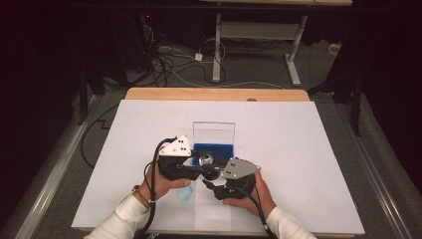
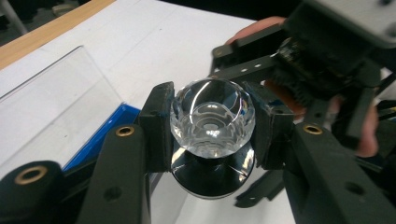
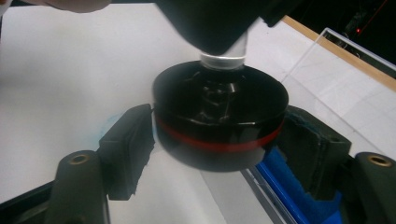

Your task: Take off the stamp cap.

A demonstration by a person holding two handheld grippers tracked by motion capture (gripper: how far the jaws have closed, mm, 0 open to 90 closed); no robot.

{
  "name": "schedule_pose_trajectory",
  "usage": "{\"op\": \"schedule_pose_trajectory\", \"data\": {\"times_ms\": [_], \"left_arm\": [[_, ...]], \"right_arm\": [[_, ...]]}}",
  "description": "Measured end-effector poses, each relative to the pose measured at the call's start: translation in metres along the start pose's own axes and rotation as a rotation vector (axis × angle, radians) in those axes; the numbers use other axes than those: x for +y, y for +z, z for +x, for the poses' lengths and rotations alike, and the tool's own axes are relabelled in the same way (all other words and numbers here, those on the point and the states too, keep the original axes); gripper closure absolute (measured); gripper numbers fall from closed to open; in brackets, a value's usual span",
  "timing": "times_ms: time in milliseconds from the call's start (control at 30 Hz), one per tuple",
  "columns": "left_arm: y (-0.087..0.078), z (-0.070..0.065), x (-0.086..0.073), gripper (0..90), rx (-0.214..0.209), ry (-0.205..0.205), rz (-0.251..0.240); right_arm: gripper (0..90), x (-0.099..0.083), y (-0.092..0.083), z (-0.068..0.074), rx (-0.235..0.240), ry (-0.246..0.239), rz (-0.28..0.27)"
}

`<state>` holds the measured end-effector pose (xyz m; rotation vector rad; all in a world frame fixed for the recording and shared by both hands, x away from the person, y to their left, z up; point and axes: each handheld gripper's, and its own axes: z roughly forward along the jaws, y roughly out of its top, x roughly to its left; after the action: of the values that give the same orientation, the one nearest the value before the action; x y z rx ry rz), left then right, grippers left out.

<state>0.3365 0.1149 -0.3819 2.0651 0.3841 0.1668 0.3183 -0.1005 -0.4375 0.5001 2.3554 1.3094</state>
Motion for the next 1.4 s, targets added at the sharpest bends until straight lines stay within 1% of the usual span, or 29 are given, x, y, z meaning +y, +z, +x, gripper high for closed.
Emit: {"op": "schedule_pose_trajectory", "data": {"times_ms": [67, 100, 133, 200, 233, 300, 333, 400, 500, 567, 700, 833, 900, 1000, 1233, 1300, 1333, 1400], "left_arm": [[-0.0006, -0.0012, 0.0002, 54.5, -0.001, 0.005, -0.009], [-0.001, -0.0013, 0.0002, 54.5, 0.0, 0.007, -0.009], [-0.0017, -0.0011, 0.0, 54.4, -0.003, 0.005, -0.012], [-0.0025, -0.0004, -0.0009, 54.4, -0.008, -0.001, -0.02], [-0.0027, -0.0004, -0.0012, 54.4, -0.007, 0.001, -0.018], [-0.0027, -0.0009, -0.0016, 54.4, -0.006, 0.002, -0.015], [-0.0025, -0.0012, -0.002, 54.4, -0.01, 0.004, -0.013], [-0.0015, -0.0016, -0.0027, 54.4, -0.01, 0.006, -0.013], [-0.0014, -0.0016, -0.0035, 54.4, -0.017, 0.008, -0.018], [-0.0021, -0.0014, -0.0034, 54.4, -0.014, 0.008, -0.023], [-0.0022, -0.0019, -0.0041, 54.4, -0.012, 0.009, -0.023], [-0.001, -0.0032, -0.0043, 54.4, -0.009, 0.012, -0.017], [-0.0003, -0.0035, -0.0044, 54.4, -0.006, 0.014, -0.017], [0.0005, -0.0028, -0.0053, 54.4, -0.009, 0.006, -0.019], [0.0023, -0.0024, -0.0064, 54.5, -0.02, 0.004, -0.008], [0.0029, -0.0024, -0.0065, 54.5, -0.026, 0.0, -0.005], [0.0029, -0.0021, -0.0066, 54.5, -0.026, -0.001, -0.004], [0.0026, -0.001, -0.007, 54.5, -0.036, -0.011, -0.011]], "right_arm": [[32.3, -0.0016, -0.0005, -0.0021, 0.006, 0.018, -0.007], [35.0, -0.0023, -0.0009, -0.0031, 0.014, 0.029, -0.011], [36.3, -0.0031, -0.0012, -0.004, 0.026, 0.039, -0.015], [37.2, -0.0039, -0.0019, -0.0044, 0.027, 0.049, -0.022], [37.4, -0.0039, -0.0026, -0.0037, 0.013, 0.027, -0.024], [37.1, -0.0039, -0.0027, -0.0031, 0.004, 0.018, -0.022], [34.9, -0.0046, -0.0024, -0.0032, 0.009, 0.019, -0.023], [34.7, -0.005, -0.0021, -0.0031, 0.006, 0.011, -0.024], [34.6, -0.0057, -0.0022, -0.0017, 0.01, 0.015, -0.025], [36.5, -0.0061, -0.0025, -0.0014, 0.013, 0.031, -0.039], [36.9, -0.006, -0.0039, -0.0025, 0.01, 0.036, -0.044], [37.7, -0.0059, -0.0038, -0.0019, 0.016, 0.039, -0.03], [37.9, -0.0056, -0.0038, -0.0011, 0.009, 0.029, -0.017], [38.1, -0.0049, -0.0047, -0.0018, -0.001, 0.017, -0.004], [38.6, -0.0026, -0.0046, -0.0017, 0.018, -0.005, 0.048], [38.6, -0.0027, -0.0045, -0.0015, 0.021, -0.003, 0.051], [38.7, -0.0025, -0.0045, -0.0017, 0.025, -0.016, 0.058], [38.7, -0.0024, -0.0047, -0.0019, 0.028, -0.014, 0.056]]}}
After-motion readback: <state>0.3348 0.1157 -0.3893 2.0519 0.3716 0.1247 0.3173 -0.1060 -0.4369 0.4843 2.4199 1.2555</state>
